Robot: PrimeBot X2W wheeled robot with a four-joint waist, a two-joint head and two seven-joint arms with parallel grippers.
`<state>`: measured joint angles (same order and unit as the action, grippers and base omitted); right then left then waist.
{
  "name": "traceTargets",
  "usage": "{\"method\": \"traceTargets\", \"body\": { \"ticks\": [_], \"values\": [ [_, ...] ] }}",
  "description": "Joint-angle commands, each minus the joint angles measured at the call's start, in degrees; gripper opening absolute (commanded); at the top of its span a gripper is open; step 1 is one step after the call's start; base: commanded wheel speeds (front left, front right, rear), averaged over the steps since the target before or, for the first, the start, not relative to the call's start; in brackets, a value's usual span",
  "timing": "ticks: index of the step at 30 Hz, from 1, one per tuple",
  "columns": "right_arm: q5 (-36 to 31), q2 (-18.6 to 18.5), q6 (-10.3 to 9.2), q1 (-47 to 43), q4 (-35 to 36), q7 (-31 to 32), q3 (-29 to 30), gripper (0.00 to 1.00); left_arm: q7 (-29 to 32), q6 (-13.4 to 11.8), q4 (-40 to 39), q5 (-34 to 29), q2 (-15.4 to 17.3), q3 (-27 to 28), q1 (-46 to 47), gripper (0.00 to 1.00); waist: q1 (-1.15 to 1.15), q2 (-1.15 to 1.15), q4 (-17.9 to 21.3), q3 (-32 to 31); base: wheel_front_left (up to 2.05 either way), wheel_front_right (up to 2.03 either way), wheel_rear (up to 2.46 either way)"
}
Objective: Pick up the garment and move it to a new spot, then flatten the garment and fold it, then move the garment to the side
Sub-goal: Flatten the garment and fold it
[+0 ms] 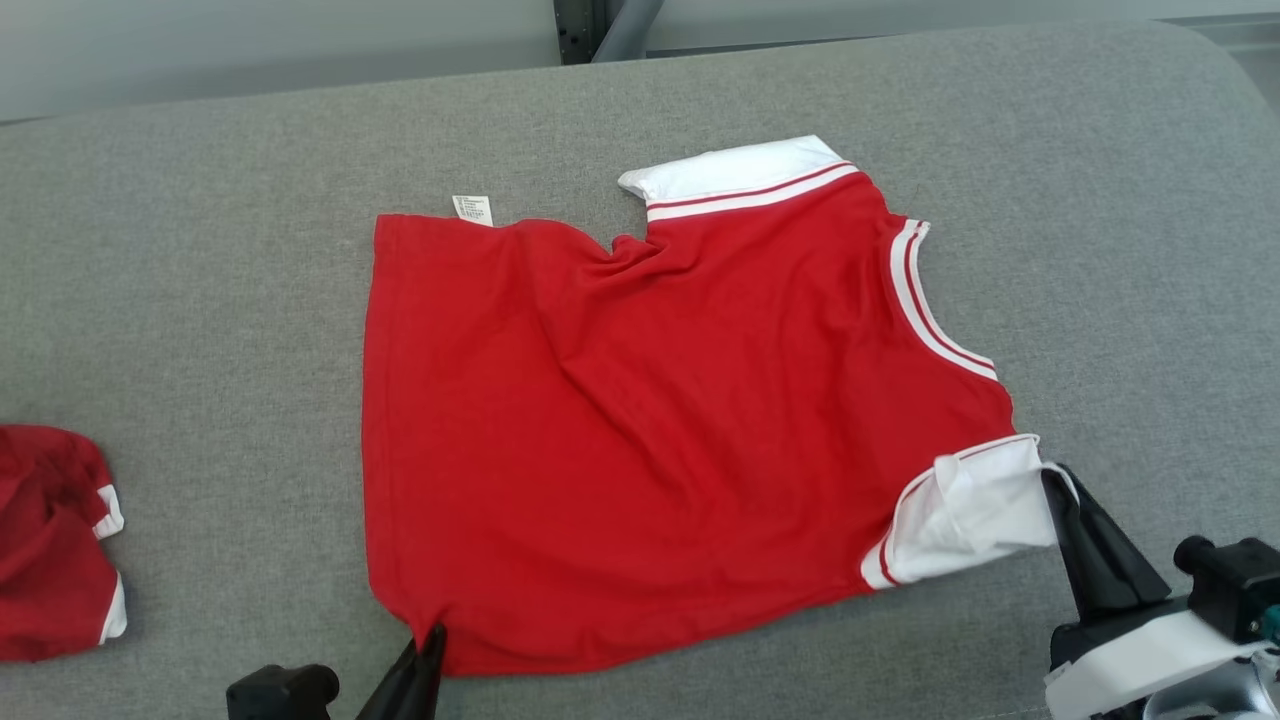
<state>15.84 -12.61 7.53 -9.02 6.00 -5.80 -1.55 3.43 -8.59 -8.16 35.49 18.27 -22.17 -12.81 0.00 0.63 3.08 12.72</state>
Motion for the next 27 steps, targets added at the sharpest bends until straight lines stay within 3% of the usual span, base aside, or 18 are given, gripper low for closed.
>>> {"method": "traceTargets", "body": {
  "ticks": [1, 6, 10, 17, 27],
  "values": [
    [0.36, -0.72, -0.09, 0.93, 1.06, 0.67, -0.11, 0.0, 0.95, -0.37, -1.61, -0.39, 0.98, 0.3, 0.08, 0.0, 0.0, -0.63, -0.16, 0.59, 0.0, 0.0, 0.0],
    [1.09, -3.85, -0.08, 4.54, 4.91, 4.54, -0.17, 0.0, 7.7, -0.68, -10.43, -0.35, 5.0, 0.89, 3.06, 0.0, 0.0, -0.63, -0.93, 2.14, 0.0, 0.0, 0.0],
    [1.41, -5.75, -0.08, 9.07, 4.02, 6.8, -1.06, 0.0, 12.25, -0.74, -12.81, 1.53, 6.78, 2.37, 6.82, 0.0, 0.0, -0.63, -1.25, 3.03, 0.0, 0.0, 0.0],
    [0.94, -6.37, -0.08, 18.04, -4.73, 8.88, -5.4, 0.0, 17.27, 0.21, -5.24, 4.69, 5.7, 2.65, 15.29, 0.0, 0.0, -0.63, -1.29, 2.99, 0.0, 0.0, 0.0],
    [-1.35, -6.11, -0.08, 25.65, -15.73, 6.65, -8.89, 0.0, 19.89, 2.48, 6.37, 6.34, 4.0, 1.04, 22.67, 0.0, 0.0, -0.63, -1.09, 1.69, 0.0, 0.0, 0.0]
  ]
}}
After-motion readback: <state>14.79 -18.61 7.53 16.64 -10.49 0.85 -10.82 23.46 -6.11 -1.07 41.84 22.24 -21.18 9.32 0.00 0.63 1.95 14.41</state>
